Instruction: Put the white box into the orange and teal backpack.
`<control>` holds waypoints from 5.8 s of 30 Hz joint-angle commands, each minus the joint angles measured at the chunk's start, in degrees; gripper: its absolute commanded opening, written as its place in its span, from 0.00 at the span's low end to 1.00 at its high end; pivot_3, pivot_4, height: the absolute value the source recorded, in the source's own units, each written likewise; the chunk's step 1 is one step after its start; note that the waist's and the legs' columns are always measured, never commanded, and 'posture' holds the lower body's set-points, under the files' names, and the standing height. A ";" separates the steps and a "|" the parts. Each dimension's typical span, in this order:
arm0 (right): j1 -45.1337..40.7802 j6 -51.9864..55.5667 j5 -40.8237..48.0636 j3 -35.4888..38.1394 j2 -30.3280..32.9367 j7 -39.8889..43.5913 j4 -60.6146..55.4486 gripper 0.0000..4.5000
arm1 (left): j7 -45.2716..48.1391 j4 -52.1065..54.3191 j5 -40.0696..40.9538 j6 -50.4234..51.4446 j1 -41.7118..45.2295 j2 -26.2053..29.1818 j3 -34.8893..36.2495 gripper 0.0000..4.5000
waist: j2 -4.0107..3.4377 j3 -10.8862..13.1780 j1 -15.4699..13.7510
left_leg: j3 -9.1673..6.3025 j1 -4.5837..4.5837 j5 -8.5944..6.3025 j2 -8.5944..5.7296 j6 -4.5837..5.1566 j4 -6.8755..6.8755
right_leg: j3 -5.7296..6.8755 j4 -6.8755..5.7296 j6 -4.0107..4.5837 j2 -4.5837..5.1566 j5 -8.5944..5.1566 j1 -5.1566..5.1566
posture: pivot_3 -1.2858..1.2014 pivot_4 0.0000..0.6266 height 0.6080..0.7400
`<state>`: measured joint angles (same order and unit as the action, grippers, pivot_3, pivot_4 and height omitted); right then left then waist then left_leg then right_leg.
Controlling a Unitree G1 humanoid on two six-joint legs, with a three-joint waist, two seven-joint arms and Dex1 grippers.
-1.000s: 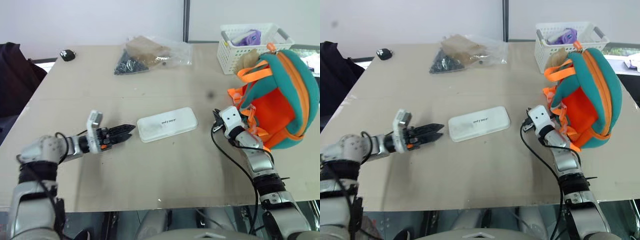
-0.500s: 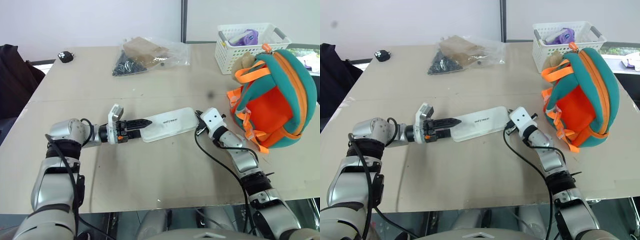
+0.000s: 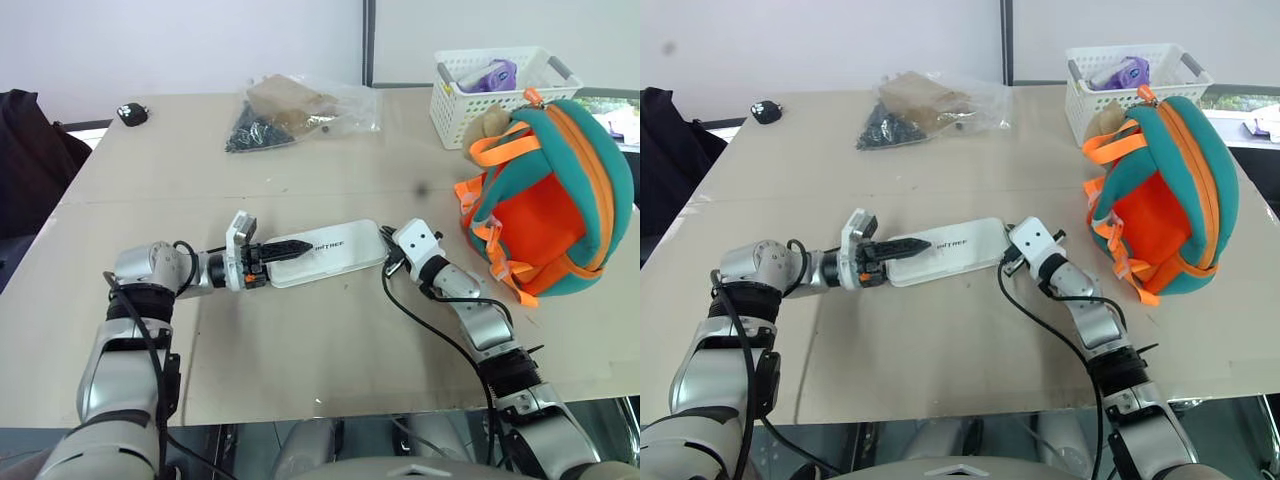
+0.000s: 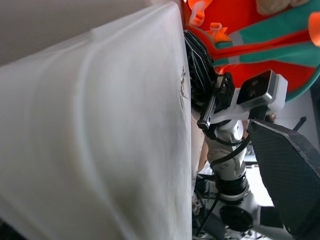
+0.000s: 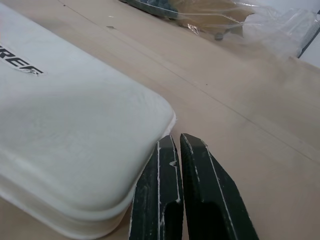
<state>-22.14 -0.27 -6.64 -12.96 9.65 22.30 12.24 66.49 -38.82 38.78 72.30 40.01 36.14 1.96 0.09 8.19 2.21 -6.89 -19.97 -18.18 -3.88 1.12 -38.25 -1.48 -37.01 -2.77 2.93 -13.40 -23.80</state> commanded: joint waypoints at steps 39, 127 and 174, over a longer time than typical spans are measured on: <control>-11.53 5.89 21.82 26.79 -9.11 -24.68 -14.52 0.61 | -13.38 22.19 9.48 -3.60 -9.84 -2.88 21.47 0.21 | 0.26 0.01 0.30 | 0.06 -0.80 0.04 0.07 -0.06 -0.05 | -0.17 -0.35 0.02 0.03 0.01 -0.93 | 0.52 0.24 1.00; 0.71 34.60 62.74 19.50 8.65 13.56 -35.42 0.00 | -14.39 47.81 -2.86 -11.00 10.20 -6.10 -4.05 0.98 | 0.53 0.04 0.17 | -0.12 -1.78 0.03 -0.12 0.01 -1.08 | 0.10 -0.97 -0.02 0.16 0.08 -1.59 | 0.52 0.24 1.00; 23.95 30.29 53.81 29.57 28.65 25.91 -39.57 0.99 | -3.28 43.99 -13.33 -44.59 -31.68 7.82 11.11 1.00 | 0.22 -0.86 -0.59 | -0.10 -1.07 -0.11 -0.15 0.22 -0.85 | -0.12 -0.72 -0.05 0.27 0.04 -0.92 | 0.52 0.24 1.00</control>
<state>-0.47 33.21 49.35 14.24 36.36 44.67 -25.21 63.28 -0.18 22.85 27.79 9.76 43.16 10.17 0.31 7.33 1.62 -6.98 -21.05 -18.29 -4.04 1.34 -39.11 -1.59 -37.71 -2.83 3.20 -13.36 -24.72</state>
